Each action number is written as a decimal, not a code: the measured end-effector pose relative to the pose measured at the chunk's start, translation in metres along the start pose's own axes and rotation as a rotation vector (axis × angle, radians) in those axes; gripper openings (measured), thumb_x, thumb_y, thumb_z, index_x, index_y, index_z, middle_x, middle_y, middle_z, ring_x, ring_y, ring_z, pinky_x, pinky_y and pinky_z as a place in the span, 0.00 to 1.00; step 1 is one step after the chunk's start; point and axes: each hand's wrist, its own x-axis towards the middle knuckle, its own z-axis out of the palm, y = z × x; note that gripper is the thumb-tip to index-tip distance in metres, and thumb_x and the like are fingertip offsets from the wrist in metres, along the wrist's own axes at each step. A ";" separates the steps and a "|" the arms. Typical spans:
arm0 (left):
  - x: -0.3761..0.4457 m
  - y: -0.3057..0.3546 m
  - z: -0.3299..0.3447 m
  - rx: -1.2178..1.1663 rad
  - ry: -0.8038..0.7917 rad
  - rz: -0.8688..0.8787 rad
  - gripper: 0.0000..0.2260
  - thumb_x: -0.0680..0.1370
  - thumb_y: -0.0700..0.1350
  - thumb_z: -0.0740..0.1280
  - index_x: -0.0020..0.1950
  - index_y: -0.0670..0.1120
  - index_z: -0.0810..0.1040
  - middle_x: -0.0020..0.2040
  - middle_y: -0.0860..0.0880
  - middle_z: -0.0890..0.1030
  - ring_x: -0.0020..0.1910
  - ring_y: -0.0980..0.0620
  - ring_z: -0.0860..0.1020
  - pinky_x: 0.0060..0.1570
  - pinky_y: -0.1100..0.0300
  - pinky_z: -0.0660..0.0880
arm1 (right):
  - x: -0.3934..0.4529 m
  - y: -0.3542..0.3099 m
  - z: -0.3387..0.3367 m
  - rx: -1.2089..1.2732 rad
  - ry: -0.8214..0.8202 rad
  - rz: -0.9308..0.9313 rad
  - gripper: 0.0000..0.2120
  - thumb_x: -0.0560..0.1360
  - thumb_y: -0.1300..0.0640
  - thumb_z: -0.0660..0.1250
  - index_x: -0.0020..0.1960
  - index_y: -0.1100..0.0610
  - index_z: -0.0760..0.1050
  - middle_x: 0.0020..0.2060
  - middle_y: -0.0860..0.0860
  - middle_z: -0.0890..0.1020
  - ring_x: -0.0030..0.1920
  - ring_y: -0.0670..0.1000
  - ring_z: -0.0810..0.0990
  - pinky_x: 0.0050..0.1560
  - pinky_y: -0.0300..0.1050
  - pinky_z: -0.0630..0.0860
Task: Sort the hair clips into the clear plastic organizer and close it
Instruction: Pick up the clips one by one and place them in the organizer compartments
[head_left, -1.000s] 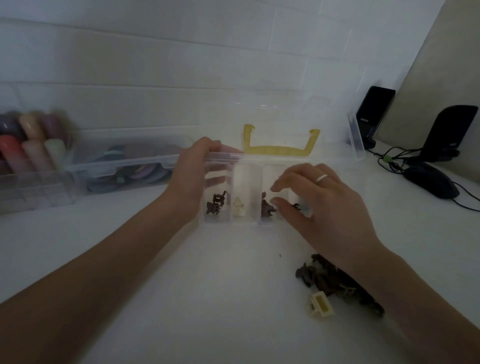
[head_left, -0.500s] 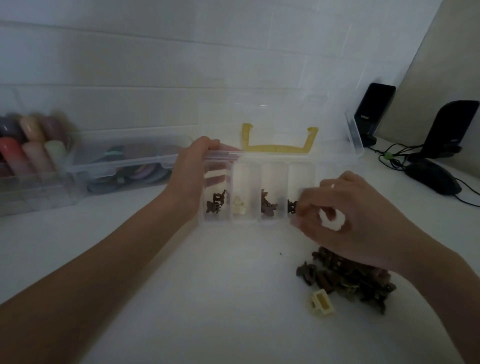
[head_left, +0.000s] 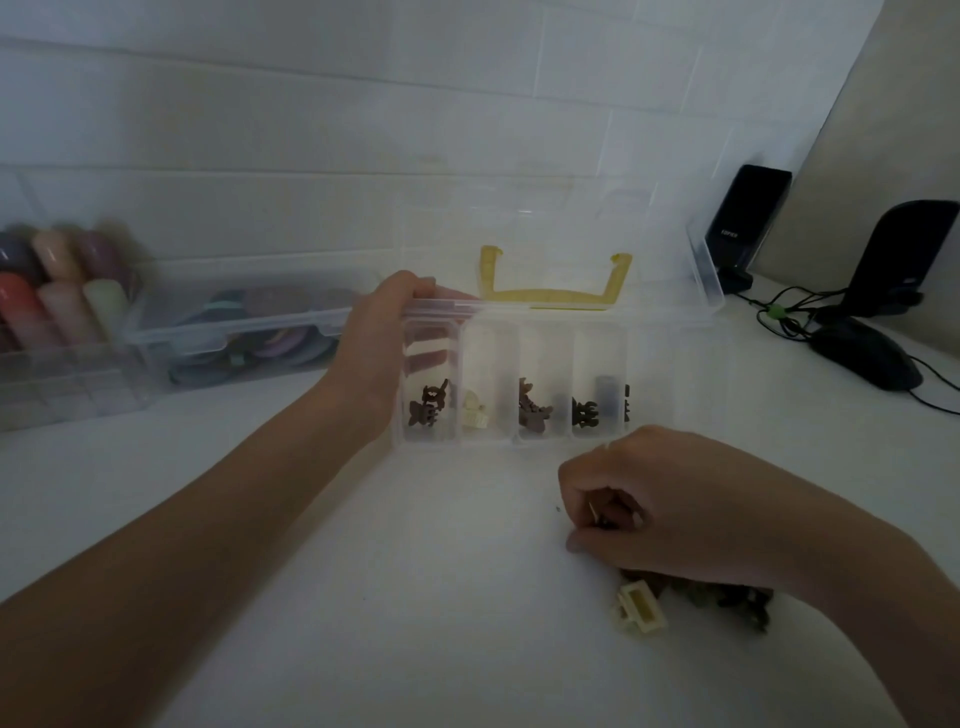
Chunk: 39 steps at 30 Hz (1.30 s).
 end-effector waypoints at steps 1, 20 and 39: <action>0.000 0.000 0.000 0.002 0.002 0.003 0.13 0.70 0.50 0.61 0.45 0.42 0.78 0.41 0.48 0.83 0.46 0.49 0.79 0.45 0.56 0.77 | 0.001 0.000 0.001 0.000 0.015 -0.012 0.10 0.73 0.44 0.64 0.39 0.48 0.68 0.34 0.45 0.77 0.36 0.42 0.74 0.37 0.40 0.73; -0.004 0.002 0.003 0.012 0.022 -0.011 0.12 0.73 0.49 0.59 0.40 0.45 0.79 0.41 0.49 0.82 0.45 0.50 0.78 0.47 0.55 0.75 | 0.017 -0.010 0.009 0.203 0.678 -0.241 0.05 0.72 0.54 0.70 0.47 0.53 0.81 0.46 0.45 0.82 0.46 0.45 0.78 0.44 0.42 0.77; -0.007 0.005 0.005 0.007 0.054 -0.007 0.12 0.75 0.46 0.59 0.40 0.44 0.80 0.41 0.48 0.83 0.46 0.49 0.79 0.49 0.53 0.76 | -0.031 0.019 -0.012 0.343 0.410 0.025 0.16 0.65 0.34 0.64 0.50 0.37 0.76 0.50 0.33 0.79 0.53 0.39 0.76 0.49 0.31 0.68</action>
